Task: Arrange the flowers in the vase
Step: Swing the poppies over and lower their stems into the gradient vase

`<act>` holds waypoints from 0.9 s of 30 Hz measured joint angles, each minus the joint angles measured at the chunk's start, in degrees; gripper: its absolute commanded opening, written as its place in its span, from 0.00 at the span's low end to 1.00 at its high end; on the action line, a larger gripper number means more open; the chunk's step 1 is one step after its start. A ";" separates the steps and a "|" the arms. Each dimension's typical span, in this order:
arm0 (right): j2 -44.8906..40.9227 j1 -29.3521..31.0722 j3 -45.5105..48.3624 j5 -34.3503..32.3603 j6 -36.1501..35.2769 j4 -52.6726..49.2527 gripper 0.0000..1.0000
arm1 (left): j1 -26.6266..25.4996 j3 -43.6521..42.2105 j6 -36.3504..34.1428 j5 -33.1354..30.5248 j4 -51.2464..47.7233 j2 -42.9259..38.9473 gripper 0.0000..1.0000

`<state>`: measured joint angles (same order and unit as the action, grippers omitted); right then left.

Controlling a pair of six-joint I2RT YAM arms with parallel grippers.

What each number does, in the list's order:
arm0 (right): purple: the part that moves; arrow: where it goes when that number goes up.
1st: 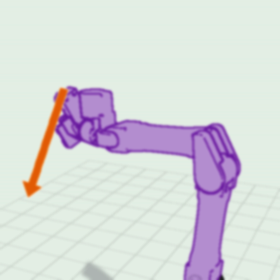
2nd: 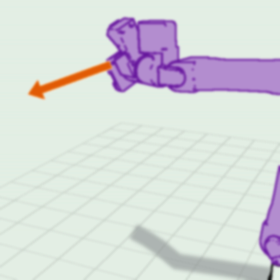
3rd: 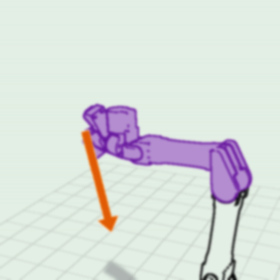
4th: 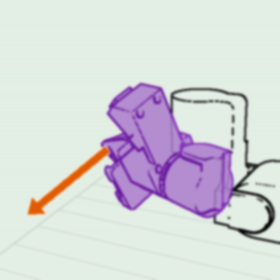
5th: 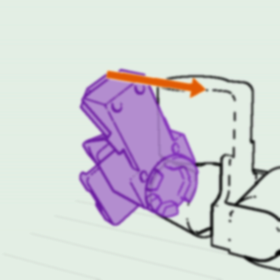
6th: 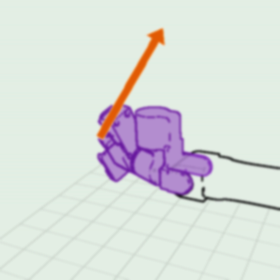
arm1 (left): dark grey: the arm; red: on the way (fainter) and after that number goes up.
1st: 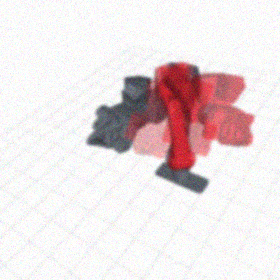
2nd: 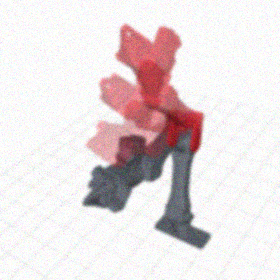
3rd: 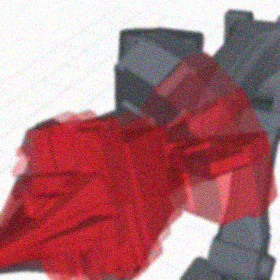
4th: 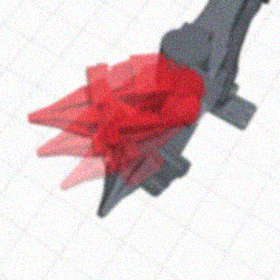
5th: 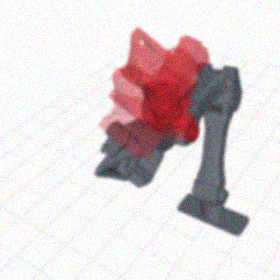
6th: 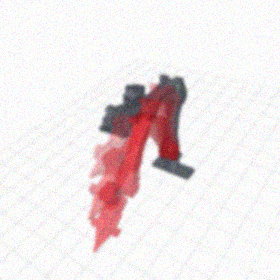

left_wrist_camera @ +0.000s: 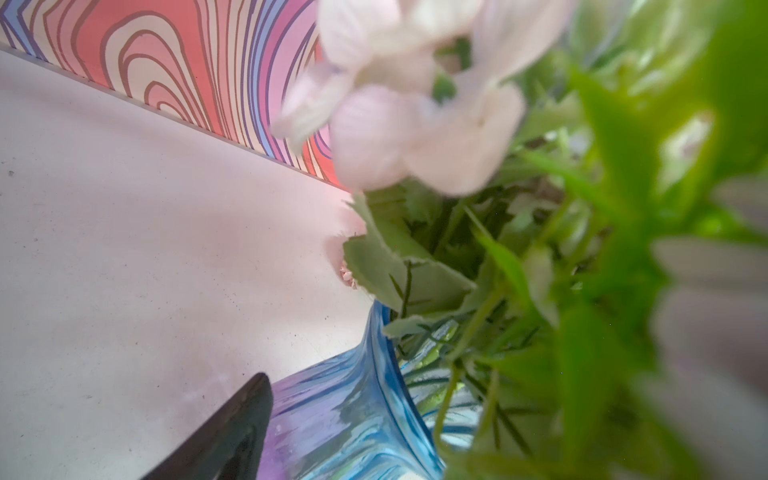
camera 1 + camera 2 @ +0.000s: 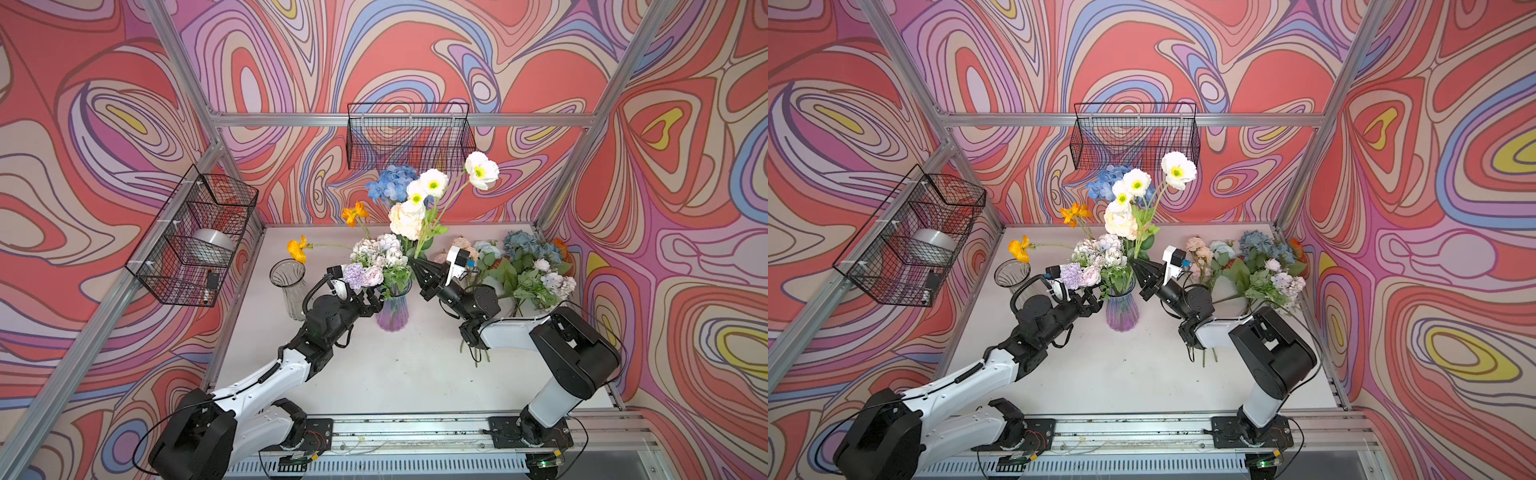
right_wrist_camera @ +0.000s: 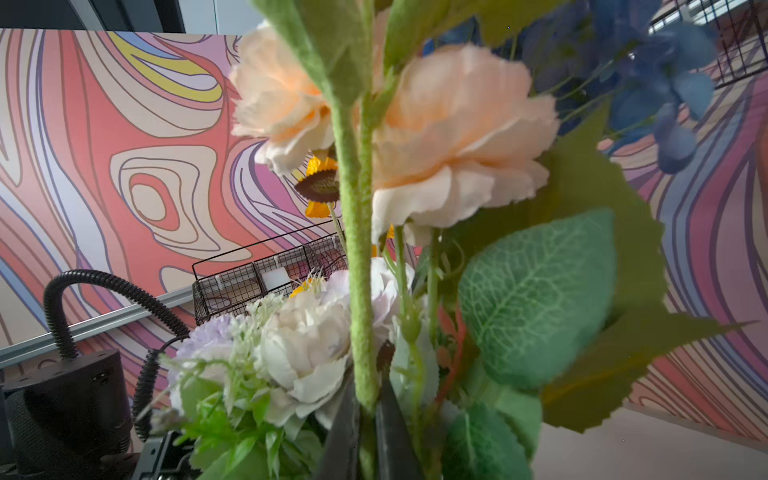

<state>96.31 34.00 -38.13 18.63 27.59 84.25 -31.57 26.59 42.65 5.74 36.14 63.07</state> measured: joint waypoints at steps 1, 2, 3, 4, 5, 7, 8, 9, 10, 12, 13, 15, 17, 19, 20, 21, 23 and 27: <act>-0.02 0.00 0.31 0.24 0.42 -0.52 0.16 | 0.00 0.00 -0.02 0.00 0.00 -0.02 0.89; -0.09 0.00 0.66 0.37 0.68 -1.25 0.18 | 0.00 0.00 -0.02 0.00 0.00 -0.02 0.89; -0.33 0.00 1.18 0.66 1.03 -2.23 0.19 | 0.00 0.00 -0.02 0.00 0.00 -0.07 0.89; -0.70 0.00 1.73 0.87 1.20 -3.37 0.22 | 0.00 0.00 -0.02 0.00 0.00 -0.11 0.89; -1.18 0.00 2.14 0.98 1.29 -4.63 0.24 | 0.00 0.00 -0.02 0.00 -0.02 -0.22 0.89; -2.91 0.00 2.93 1.42 1.20 -8.24 0.29 | 0.00 0.00 -0.02 0.00 -0.07 -0.55 0.89; -4.17 0.00 3.17 1.62 1.09 -10.58 0.31 | 0.00 0.00 -0.02 -0.02 -0.09 -0.74 0.89; -5.44 0.00 3.28 1.79 0.94 -12.94 0.33 | 0.00 0.00 -0.02 -0.02 -0.07 -0.87 0.88; -6.93 0.02 3.32 1.92 0.63 -15.69 0.35 | 0.00 0.00 -0.02 -0.02 -0.07 -0.98 0.89; -10.29 0.00 3.32 2.21 -0.13 -21.81 0.38 | 0.00 0.00 -0.02 -0.02 -0.07 -1.11 0.89; -11.82 0.00 3.32 2.23 -0.57 -24.85 0.39 | 0.00 0.00 -0.02 -0.02 -0.07 -1.16 0.89; -14.93 0.00 3.23 2.21 -1.77 -31.91 0.41 | 0.00 0.00 -0.02 -0.02 -0.07 -1.16 0.89; -17.57 0.00 2.82 1.90 -3.28 -39.91 0.42 | 0.00 0.00 -0.02 -0.02 -0.04 -1.16 0.89; -19.56 0.00 2.21 1.31 -4.79 -47.19 0.43 | 0.00 0.00 0.00 -0.02 -0.04 -1.16 0.89; -20.46 0.00 1.95 0.83 -5.57 -50.60 0.43 | 0.00 0.00 0.00 -0.02 -0.04 -1.16 0.89; -21.38 0.00 1.70 0.28 -6.36 -54.14 0.44 | 0.00 0.00 0.00 -0.02 -0.02 -1.16 0.89; -22.75 -0.02 1.60 -0.46 -7.50 -59.19 0.45 | 0.00 0.00 0.00 -0.02 0.00 -1.16 0.89; -24.37 -0.17 1.38 -1.29 -9.14 -66.69 0.52 | 0.00 0.00 0.00 -0.02 0.04 -1.16 0.89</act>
<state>71.94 33.82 -36.75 17.34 18.46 17.56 -31.57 26.59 42.65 5.72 36.18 61.91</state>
